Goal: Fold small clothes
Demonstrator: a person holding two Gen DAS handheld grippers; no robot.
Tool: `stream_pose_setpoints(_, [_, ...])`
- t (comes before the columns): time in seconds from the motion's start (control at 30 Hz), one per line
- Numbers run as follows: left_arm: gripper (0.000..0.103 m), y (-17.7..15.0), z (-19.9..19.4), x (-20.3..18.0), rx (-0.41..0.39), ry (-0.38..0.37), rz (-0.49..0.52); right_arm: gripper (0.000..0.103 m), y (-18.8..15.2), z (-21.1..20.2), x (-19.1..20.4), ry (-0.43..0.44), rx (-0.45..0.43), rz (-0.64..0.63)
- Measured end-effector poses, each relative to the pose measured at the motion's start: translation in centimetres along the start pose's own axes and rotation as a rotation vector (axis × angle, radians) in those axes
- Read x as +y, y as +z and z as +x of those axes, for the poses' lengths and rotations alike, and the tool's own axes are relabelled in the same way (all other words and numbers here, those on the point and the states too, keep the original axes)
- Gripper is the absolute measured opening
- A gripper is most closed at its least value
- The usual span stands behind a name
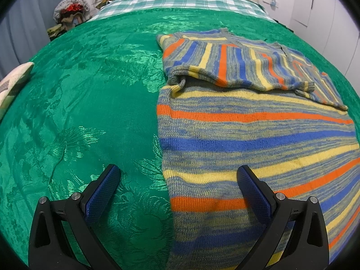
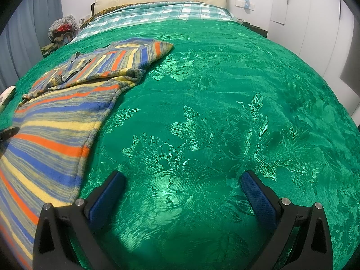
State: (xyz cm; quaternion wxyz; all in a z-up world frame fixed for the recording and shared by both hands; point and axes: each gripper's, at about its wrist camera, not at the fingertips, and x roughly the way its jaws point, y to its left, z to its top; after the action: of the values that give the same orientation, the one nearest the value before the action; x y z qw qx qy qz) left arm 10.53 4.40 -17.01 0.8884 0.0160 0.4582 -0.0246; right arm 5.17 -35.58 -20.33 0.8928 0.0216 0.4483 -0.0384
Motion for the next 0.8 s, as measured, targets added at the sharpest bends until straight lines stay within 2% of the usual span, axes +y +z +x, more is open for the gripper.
stream_pose_setpoints(0.3, [0.103, 0.07, 0.1, -0.09, 0.003, 0.01, -0.002, 0.103, 0.0, 0.06, -0.05, 0.0, -0.002, 0.0])
stream_pose_setpoints(0.8, [0.103, 0.29, 0.7, 0.84, 0.02, -0.044, -0.028, 0.103, -0.13, 0.11, 0.05, 0.001, -0.003, 0.0])
